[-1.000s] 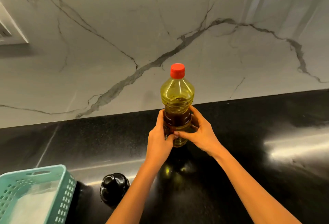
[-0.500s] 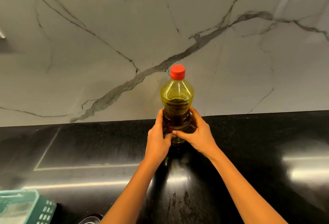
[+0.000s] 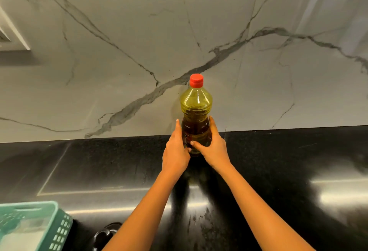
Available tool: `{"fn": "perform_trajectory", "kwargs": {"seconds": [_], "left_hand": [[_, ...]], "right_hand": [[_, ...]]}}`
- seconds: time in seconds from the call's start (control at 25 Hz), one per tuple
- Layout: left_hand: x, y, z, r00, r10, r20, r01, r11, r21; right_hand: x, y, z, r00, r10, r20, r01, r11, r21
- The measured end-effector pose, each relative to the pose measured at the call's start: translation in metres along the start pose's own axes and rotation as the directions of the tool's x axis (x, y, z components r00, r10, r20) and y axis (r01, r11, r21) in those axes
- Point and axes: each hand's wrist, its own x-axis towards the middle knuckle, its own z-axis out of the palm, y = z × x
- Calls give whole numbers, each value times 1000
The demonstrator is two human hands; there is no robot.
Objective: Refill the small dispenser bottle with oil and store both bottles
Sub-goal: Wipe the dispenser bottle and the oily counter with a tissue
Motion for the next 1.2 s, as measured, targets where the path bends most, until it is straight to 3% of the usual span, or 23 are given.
{"fn": "perform_trajectory", "kwargs": {"seconds": [0.16,0.32,0.64,0.8,0.92,1.12,1.2], "left_hand": [[-44,4,-35,992,126,-4,-124,984,126],[-106,-10,-80,952,292,-92,-267,939,217],[-233,-100,-165,924,275,-266,-193,936,295],[-277,-161,-196,929,158,-335,-32,935,354],[-293,-196,-217,917,76,-390,91,916,391],[-295,-215,-230,871,-5,-491,225,893,390],[-297,-216,-229,828,-46,-558,254,919,300]], "right_hand": [[-35,-26,6,986,-34,-160,34,999,-5],[-86,-61,26,970,-116,-213,117,993,-6],[-193,-132,94,954,-238,-180,255,964,75],[-235,-151,137,920,-381,-96,388,919,75],[-254,-157,175,900,-433,61,431,902,37],[-260,-153,232,847,-344,405,434,887,-155],[-256,-154,251,808,-264,526,476,819,-319]]}}
